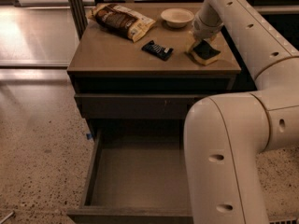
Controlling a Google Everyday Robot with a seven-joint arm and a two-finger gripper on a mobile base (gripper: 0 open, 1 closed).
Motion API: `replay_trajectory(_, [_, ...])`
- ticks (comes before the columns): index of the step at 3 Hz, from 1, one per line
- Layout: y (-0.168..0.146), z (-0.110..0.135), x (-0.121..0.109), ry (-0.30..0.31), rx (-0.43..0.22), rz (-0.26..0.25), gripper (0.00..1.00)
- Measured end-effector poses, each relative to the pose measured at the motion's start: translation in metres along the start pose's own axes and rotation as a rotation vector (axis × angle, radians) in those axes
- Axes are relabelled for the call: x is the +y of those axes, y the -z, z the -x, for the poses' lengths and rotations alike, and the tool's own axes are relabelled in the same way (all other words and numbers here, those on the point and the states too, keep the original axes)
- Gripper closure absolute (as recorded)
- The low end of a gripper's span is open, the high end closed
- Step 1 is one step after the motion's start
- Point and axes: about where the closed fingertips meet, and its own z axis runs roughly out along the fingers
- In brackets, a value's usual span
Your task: Pick sponge from middle drawer and place on counter
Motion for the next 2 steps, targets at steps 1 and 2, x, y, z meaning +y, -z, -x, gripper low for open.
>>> replay_trajectory(1, [0.0000, 0.0000, 0.0000, 0.000, 0.000, 0.000, 0.00])
replay_trajectory(2, [-0.0001, 0.0000, 0.0000, 0.000, 0.000, 0.000, 0.00])
